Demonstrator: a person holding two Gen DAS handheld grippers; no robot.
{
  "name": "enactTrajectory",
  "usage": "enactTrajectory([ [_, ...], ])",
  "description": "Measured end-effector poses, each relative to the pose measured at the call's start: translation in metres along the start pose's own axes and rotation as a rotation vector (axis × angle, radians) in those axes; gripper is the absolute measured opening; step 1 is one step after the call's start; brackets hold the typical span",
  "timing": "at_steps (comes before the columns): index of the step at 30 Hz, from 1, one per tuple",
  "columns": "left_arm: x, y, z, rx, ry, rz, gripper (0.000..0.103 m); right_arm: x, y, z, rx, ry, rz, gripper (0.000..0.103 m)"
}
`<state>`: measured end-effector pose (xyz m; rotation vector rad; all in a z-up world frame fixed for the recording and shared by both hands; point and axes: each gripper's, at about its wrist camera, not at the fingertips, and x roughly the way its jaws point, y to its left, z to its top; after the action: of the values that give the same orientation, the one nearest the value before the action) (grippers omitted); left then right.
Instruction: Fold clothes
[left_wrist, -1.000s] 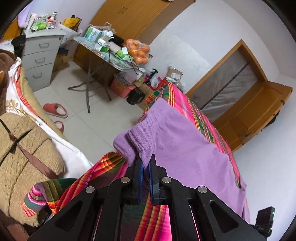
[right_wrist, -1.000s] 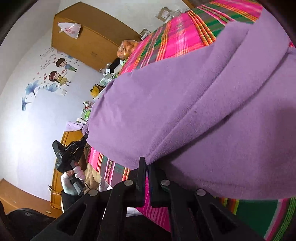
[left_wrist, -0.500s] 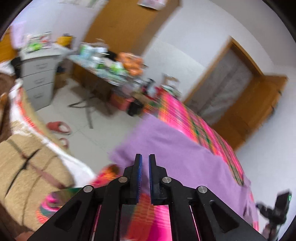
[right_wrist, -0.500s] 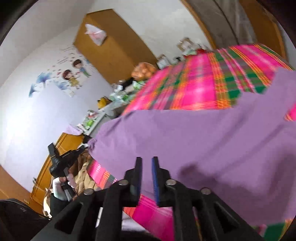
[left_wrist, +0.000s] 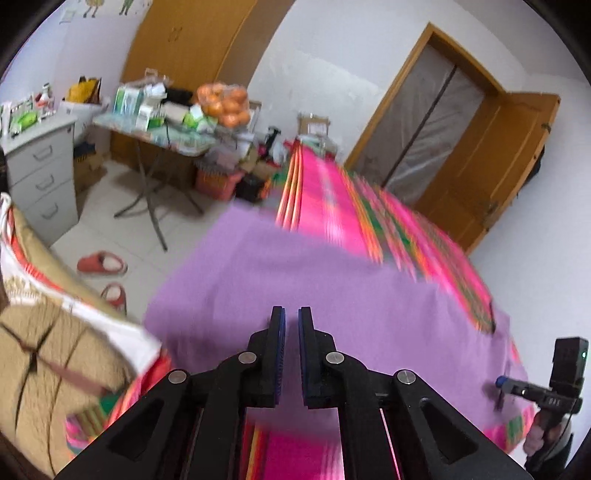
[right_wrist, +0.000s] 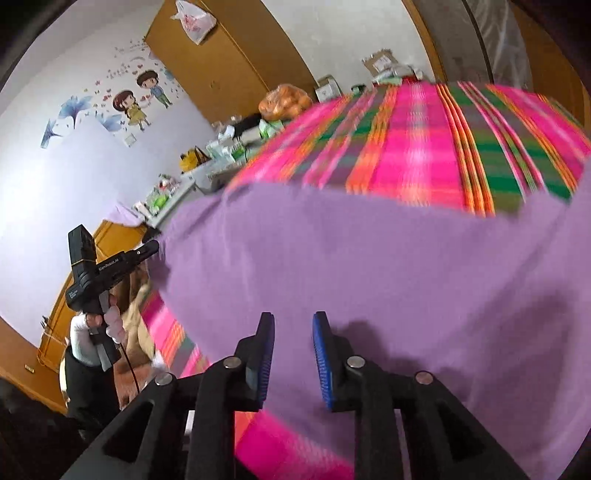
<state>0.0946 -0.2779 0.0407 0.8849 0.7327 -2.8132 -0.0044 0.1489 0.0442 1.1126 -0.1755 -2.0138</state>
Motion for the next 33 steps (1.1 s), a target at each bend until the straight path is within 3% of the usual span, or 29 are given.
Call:
enactTrajectory([
  [7, 0.058, -0.006, 0.060, -0.014, -0.011, 0.010, 0.012, 0.027, 0.022, 0.076, -0.092, -0.063, -0.003, 0.033],
  [12, 0.092, 0.011, 0.054, -0.092, 0.054, 0.025, 0.012, 0.078, 0.020, 0.109, -0.145, 0.019, -0.013, 0.033],
  [16, 0.096, 0.023, 0.042, -0.144, 0.064, 0.002, 0.011, 0.108, 0.017, 0.105, -0.231, 0.141, 0.000, 0.034],
  [22, 0.097, 0.026, 0.039, -0.174, 0.065, -0.023, 0.012, 0.103, 0.038, 0.072, -0.371, 0.223, 0.088, 0.034],
  [27, 0.096, 0.029, 0.037, -0.186, 0.063, -0.037, 0.011, 0.111, 0.051, 0.055, -0.418, 0.293, 0.086, 0.035],
  [33, 0.096, 0.030, 0.037, -0.190, 0.062, -0.040, 0.012, 0.102, 0.038, 0.072, -0.254, 0.291, 0.176, 0.036],
])
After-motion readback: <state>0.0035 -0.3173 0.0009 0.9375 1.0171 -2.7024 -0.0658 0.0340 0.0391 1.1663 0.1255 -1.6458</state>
